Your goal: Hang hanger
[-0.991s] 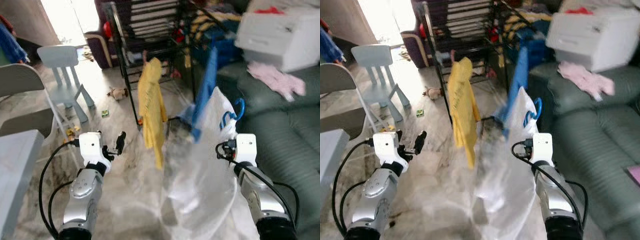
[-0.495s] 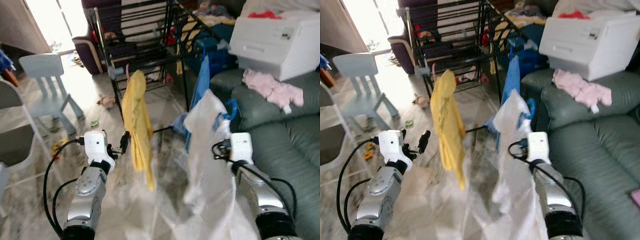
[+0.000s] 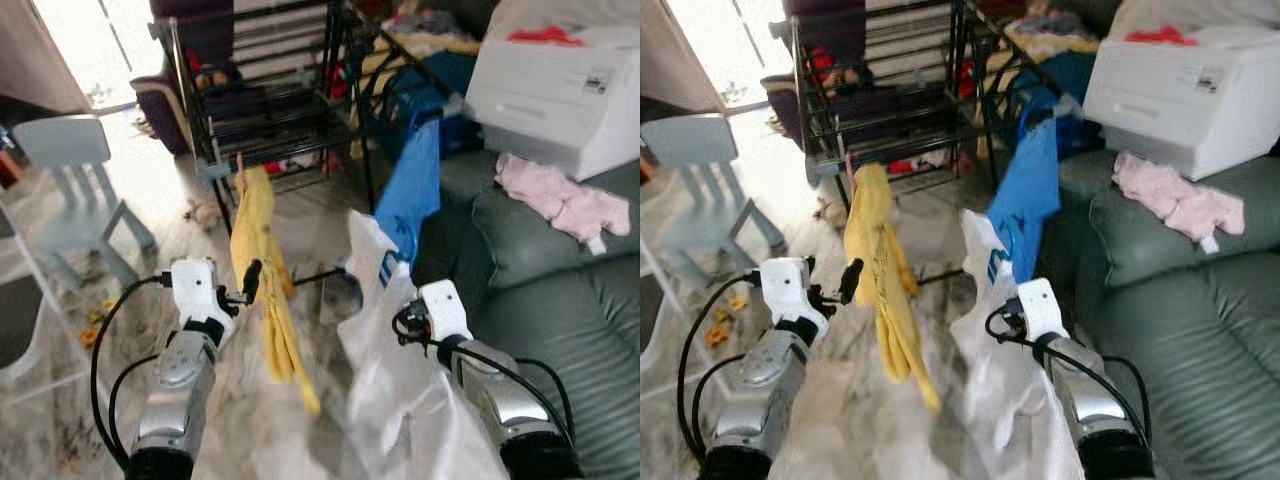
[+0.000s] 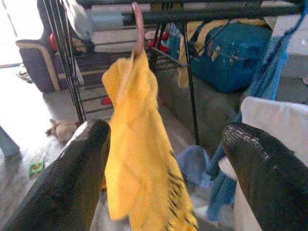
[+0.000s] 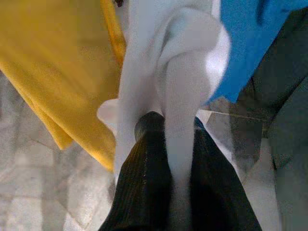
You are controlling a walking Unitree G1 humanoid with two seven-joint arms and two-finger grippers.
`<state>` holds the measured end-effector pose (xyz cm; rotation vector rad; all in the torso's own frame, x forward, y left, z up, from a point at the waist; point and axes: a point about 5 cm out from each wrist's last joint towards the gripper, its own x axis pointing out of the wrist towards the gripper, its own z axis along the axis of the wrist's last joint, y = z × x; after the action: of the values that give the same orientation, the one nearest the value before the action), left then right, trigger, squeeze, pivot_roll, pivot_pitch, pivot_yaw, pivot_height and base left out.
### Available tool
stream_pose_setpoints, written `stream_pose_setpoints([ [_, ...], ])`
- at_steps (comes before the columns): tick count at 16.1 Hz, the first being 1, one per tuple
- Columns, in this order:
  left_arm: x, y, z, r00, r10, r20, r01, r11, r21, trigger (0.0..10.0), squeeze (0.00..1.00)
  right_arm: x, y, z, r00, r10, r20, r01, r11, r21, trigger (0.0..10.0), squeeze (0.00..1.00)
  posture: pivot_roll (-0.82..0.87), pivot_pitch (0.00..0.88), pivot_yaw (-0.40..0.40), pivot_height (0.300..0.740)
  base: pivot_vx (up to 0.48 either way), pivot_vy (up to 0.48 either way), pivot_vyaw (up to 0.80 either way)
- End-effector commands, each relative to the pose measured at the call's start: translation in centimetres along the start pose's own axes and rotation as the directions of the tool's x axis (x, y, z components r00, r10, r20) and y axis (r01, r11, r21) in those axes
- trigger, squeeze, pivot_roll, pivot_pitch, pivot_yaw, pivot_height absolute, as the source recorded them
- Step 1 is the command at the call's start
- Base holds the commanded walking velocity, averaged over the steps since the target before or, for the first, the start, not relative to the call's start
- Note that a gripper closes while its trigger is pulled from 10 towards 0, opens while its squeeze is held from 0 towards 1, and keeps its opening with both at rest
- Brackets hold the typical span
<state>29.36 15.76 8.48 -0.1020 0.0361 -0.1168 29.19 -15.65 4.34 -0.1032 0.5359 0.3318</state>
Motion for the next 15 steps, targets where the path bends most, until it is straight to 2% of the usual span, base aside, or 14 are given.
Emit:
stream_pose_setpoints([
  [1, -0.2, 1.3, 0.5, 0.999, 0.04, 0.01, -0.041, 0.999, 0.034, 10.0, 0.0, 0.4, 1.6, 1.6, 0.997, 0.057, 0.056, -0.057, 0.998, -0.004, 10.0, 0.0, -0.13, 0.0, 0.08, 0.74, 0.379, 0.296, 0.0],
  [3, -0.2, 1.4, 0.4, 0.999, 0.046, 0.001, -0.046, 0.998, 0.033, 10.0, 0.0, 0.5, 1.9, 1.8, 0.995, 0.081, 0.051, -0.082, 0.997, 0.009, 10.0, 0.0, -0.13, 0.0, 0.079, 0.74, 0.362, 0.315, 0.0],
  [5, -0.3, 1.4, 0.3, 0.999, 0.045, 0.0, -0.045, 0.998, 0.046, 10.0, 0.0, 0.8, 1.7, 2.5, 0.996, 0.052, 0.07, -0.052, 0.999, -0.003, 10.0, 0.0, -0.13, 0.0, 0.074, 0.74, 0.324, 0.354, 0.0],
  [6, -0.3, 1.3, 0.4, 0.999, 0.041, 0.005, -0.041, 0.998, 0.046, 10.0, 0.0, 1.0, 1.1, 3.1, 0.996, -0.004, 0.087, 0.002, 1.0, 0.02, 10.0, 0.0, -0.12, 0.0, 0.072, 0.74, 0.375, 0.3, 0.0],
  [7, -0.4, 1.3, 0.4, 0.999, 0.038, 0.004, -0.038, 0.998, 0.046, 10.0, 0.0, 1.4, 1.0, 3.9, 0.995, -0.036, 0.098, 0.025, 0.994, 0.11, 10.0, 0.0, -0.12, 0.0, 0.07, 0.74, 0.398, 0.27, 0.0],
  [9, -0.4, 1.2, 0.3, 0.999, 0.037, 0.002, -0.037, 0.998, 0.046, 10.0, 0.0, 1.5, 0.3, 4.7, 0.987, -0.093, 0.129, 0.084, 0.994, 0.074, 10.0, 0.0, -0.12, 0.0, 0.068, 0.74, 0.396, 0.272, 0.0],
  [11, -0.4, 1.1, 0.4, 0.999, 0.034, 0.002, -0.034, 0.998, 0.048, 10.0, 0.0, 1.7, -1.0, 5.7, 0.976, -0.15, 0.157, 0.142, 0.988, 0.058, 10.0, 0.0, -0.11, 0.0, 0.067, 0.74, 0.441, 0.0, 0.0],
  [15, -0.4, 0.8, 0.2, 1.0, 0.027, -0.002, -0.027, 0.999, 0.036, 10.0, 0.0, 1.9, -2.5, 7.1, 0.972, -0.167, 0.168, 0.166, 0.986, 0.02, 10.0, 0.0, -0.12, 0.0, 0.066, 0.74, 0.0, 0.0, 0.0],
])
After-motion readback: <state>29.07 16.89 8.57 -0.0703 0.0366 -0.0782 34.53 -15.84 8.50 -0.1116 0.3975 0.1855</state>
